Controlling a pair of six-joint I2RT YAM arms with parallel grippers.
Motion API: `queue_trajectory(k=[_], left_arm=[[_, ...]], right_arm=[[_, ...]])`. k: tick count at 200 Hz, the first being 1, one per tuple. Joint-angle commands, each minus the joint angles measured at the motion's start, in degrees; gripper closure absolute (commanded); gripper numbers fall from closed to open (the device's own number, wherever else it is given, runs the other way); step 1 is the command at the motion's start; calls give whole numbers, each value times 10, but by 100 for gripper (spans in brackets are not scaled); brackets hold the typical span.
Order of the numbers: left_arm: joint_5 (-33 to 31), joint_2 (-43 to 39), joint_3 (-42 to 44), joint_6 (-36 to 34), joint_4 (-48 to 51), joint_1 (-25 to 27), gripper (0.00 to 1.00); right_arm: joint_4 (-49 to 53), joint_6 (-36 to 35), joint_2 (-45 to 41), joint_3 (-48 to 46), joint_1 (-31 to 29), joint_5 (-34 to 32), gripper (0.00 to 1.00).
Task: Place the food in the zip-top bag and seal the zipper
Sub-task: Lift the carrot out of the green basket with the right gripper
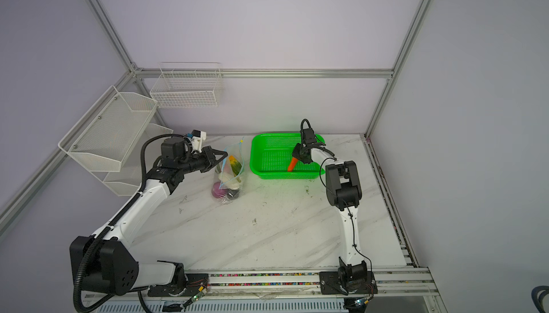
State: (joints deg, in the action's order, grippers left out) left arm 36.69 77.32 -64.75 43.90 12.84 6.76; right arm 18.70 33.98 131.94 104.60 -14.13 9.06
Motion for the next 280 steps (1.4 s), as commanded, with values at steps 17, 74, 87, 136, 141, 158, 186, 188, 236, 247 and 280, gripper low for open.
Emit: queue_trajectory(k=[17, 74, 87, 136, 141, 158, 186, 188, 236, 247, 280], left_arm=[[8, -15, 17, -2, -24, -4, 100], [6, -17, 20, -2, -25, -3, 100], [6, -18, 20, -3, -24, -4, 100], [3, -11, 11, -3, -20, -3, 100], [2, -10, 12, -3, -20, -3, 100], [-2, -9, 11, -2, -19, -3, 100], [0, -1, 3, 4, -18, -3, 100], [0, -1, 2, 4, -18, -4, 100], [1, 2, -20, 12, -13, -3, 100], [-2, 1, -25, 12, -8, -3, 100], [-8, -4, -37, 14, 1, -3, 100]], right_arm=[[-13, 1, -9, -5, 4, 3, 63], [-15, -9, -36, -8, 4, -7, 64], [-28, -20, -44, -9, 4, -5, 64], [-55, -65, -103, -34, 0, -39, 64], [-62, -68, -113, -44, 0, -41, 64], [-81, -81, -147, -74, -4, -49, 63], [-107, -95, -204, -111, -18, -63, 63], [-108, -95, -208, -113, -19, -64, 63], [-108, -99, -286, -115, -82, -97, 63], [-113, -97, -300, -113, -105, -105, 63], [-145, -89, -338, -115, -175, -133, 63]])
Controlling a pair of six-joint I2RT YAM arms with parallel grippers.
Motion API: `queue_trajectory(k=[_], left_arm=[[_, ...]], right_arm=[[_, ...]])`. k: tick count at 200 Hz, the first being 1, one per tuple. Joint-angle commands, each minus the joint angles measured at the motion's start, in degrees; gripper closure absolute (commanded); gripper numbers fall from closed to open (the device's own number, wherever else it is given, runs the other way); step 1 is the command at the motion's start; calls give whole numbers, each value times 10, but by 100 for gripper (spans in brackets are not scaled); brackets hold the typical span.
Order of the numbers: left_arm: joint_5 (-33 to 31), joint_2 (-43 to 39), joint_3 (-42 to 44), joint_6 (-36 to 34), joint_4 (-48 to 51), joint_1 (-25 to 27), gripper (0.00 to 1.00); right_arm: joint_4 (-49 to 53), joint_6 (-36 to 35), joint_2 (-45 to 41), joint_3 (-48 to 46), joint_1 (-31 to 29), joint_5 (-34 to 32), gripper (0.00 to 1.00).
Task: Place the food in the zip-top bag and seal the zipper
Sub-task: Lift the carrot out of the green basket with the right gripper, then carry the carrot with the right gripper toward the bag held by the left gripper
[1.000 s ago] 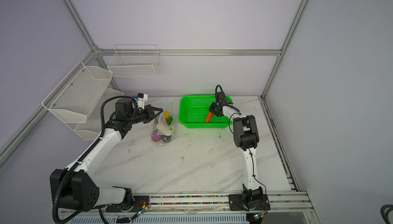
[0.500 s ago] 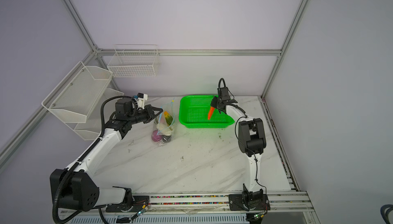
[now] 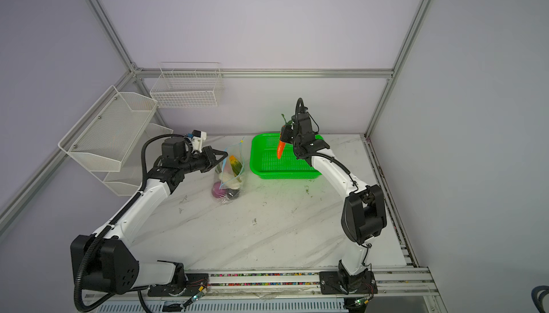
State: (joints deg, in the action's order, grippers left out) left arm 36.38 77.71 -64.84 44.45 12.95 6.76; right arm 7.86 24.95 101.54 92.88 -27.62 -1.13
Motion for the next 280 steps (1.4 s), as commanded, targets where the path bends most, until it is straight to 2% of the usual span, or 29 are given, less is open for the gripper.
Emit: queue_trajectory(k=[1, 68, 107, 199, 280], left_arm=[[-5, -8, -37, 8, 0, -3, 100], [-11, -4, -51, 8, 10, -2, 100], [-10, -6, -52, 9, 10, -2, 100], [-14, -18, -60, 6, 21, -2, 100], [-16, -29, -78, 2, 36, -2, 100]], right_arm=[[-39, 2, -35, 2, -42, -32, 63], [-190, 29, -71, -61, -170, -106, 63], [-297, 33, -84, -133, -220, -160, 63], [-421, -10, -49, -192, -281, -218, 63], [-446, -50, -4, -189, -301, -243, 63]])
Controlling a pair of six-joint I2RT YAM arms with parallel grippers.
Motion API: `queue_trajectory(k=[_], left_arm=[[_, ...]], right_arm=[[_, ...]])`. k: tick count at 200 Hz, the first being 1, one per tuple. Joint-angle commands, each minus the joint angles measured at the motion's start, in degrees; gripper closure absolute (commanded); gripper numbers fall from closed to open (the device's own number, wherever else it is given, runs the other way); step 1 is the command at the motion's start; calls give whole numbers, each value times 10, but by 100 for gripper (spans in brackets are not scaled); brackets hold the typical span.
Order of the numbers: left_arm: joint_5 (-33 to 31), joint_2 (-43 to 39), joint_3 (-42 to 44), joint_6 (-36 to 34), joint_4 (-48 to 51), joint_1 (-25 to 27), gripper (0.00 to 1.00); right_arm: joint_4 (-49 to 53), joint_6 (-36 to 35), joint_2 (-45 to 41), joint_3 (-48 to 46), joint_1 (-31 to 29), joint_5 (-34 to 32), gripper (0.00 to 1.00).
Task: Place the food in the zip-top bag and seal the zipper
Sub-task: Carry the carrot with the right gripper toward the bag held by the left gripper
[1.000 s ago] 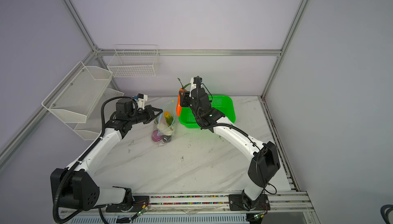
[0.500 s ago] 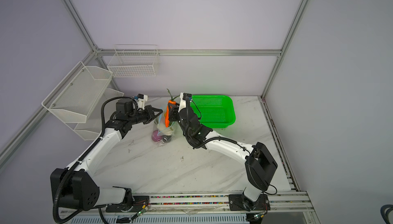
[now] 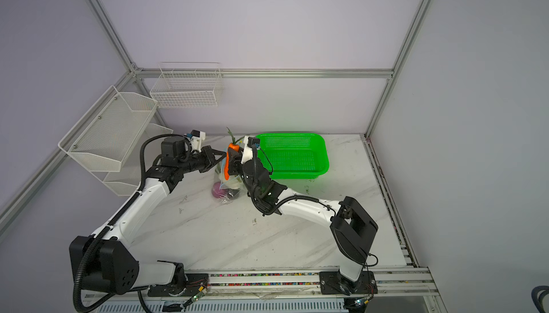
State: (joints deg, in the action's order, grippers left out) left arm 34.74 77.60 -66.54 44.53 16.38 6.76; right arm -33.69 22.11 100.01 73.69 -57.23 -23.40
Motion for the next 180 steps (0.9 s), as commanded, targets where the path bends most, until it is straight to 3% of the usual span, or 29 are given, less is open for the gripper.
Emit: queue_trajectory(k=[1, 122, 180], left_arm=[[0, -28, -61, 1, 2, -2, 100], [-3, -30, -92, -1, 12, -4, 100], [-3, -32, -89, -1, 11, -4, 100]], right_arm=[[-31, -22, 12, 4, -5, -20, 63], [-23, -48, 18, 12, -16, 4, 62], [4, -47, 25, 25, -16, 12, 56]])
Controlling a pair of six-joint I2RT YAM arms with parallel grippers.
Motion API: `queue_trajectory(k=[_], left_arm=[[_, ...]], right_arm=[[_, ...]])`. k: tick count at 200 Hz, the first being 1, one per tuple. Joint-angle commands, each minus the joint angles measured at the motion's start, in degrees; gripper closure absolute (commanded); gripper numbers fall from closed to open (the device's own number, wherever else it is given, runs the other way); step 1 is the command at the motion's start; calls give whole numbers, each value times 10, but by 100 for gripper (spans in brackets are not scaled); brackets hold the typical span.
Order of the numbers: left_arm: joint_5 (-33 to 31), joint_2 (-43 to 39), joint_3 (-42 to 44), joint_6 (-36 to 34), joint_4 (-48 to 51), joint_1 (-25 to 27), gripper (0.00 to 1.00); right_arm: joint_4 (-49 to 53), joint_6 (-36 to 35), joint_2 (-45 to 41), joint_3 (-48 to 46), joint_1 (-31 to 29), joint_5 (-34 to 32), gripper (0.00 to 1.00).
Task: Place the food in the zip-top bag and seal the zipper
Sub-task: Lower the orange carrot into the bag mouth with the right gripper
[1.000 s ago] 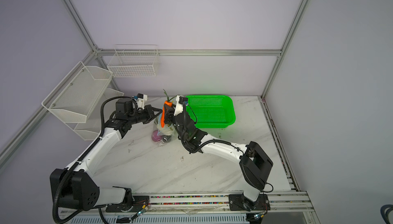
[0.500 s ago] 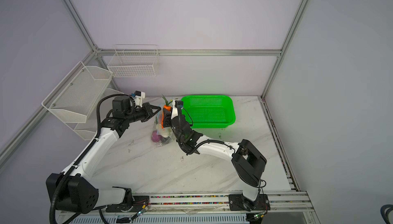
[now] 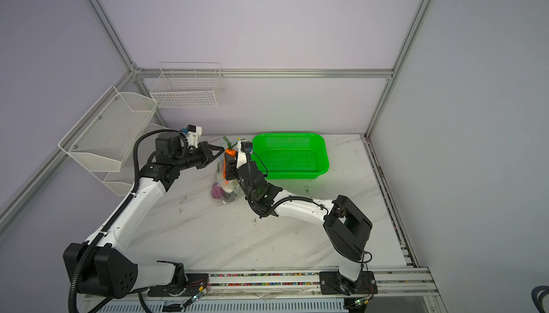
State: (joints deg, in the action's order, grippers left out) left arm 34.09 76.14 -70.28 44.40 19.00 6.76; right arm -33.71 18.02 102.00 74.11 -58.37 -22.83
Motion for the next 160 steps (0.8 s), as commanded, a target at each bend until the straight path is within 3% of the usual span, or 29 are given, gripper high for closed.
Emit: queue_trajectory(k=[1, 55, 160], left_arm=[[4, -18, -51, 1, -15, -4, 100], [3, -18, -51, 1, -17, -4, 100], [2, -19, -52, 2, -18, -4, 100]], right_arm=[[5, -6, 6, 21, -4, 7, 55], [13, -5, 10, 27, -4, 6, 51], [36, -23, 16, 37, -5, -9, 54]])
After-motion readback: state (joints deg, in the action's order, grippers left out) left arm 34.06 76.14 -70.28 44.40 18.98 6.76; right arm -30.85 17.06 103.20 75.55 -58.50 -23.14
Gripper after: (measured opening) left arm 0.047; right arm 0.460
